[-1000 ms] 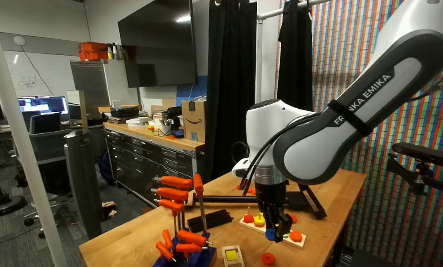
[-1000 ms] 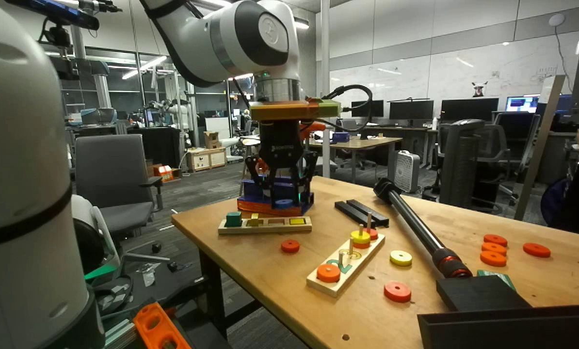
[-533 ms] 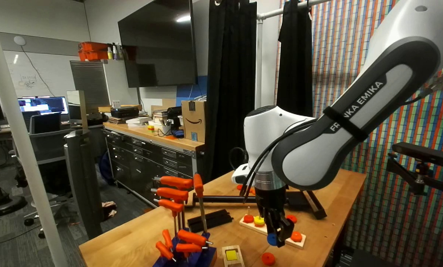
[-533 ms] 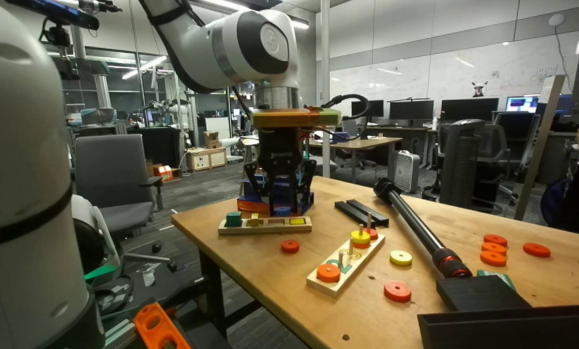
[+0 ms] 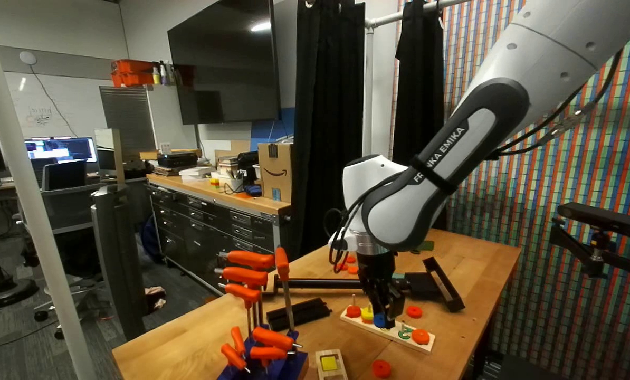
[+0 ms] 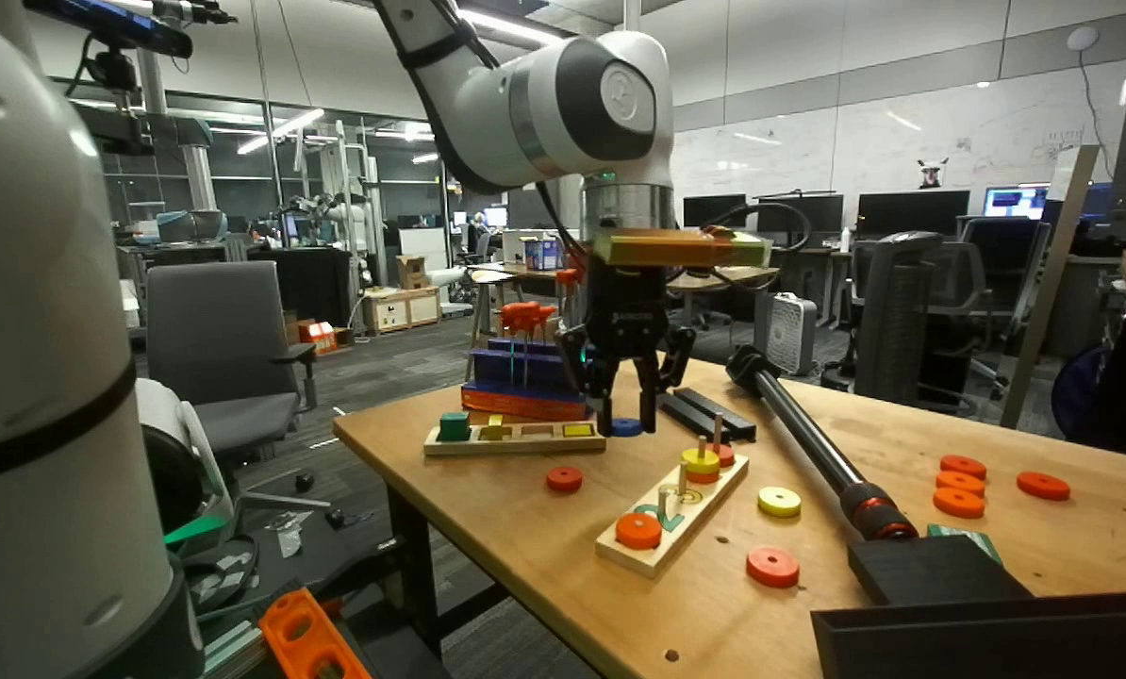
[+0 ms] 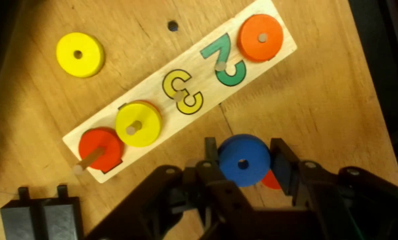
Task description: Remove the blue ring from the wooden stand
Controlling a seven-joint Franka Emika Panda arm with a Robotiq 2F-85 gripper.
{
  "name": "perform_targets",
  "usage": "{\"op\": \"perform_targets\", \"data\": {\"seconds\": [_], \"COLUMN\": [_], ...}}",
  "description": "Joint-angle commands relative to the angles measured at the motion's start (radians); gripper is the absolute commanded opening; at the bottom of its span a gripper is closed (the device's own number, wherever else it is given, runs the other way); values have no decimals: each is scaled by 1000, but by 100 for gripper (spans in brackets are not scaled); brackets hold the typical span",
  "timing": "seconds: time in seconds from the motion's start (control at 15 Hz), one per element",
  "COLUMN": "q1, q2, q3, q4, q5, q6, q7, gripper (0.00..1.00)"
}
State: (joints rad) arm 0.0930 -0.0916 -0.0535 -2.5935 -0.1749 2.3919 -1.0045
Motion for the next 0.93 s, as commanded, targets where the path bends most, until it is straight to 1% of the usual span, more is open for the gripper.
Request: {"op": "perform_targets", "data": {"seconds": [0.0, 0.47, 0.8, 0.87], "q1": [-33, -49, -58, -61], "q2": [99, 202, 246, 253], "q3": [8, 62, 91, 95], "q4": [101, 218, 265, 270], "q5": [37, 93, 122, 131], "q6": [10, 7, 1, 1], "q7": [-90, -183, -213, -217], "gripper": [25, 24, 25, 69]}}
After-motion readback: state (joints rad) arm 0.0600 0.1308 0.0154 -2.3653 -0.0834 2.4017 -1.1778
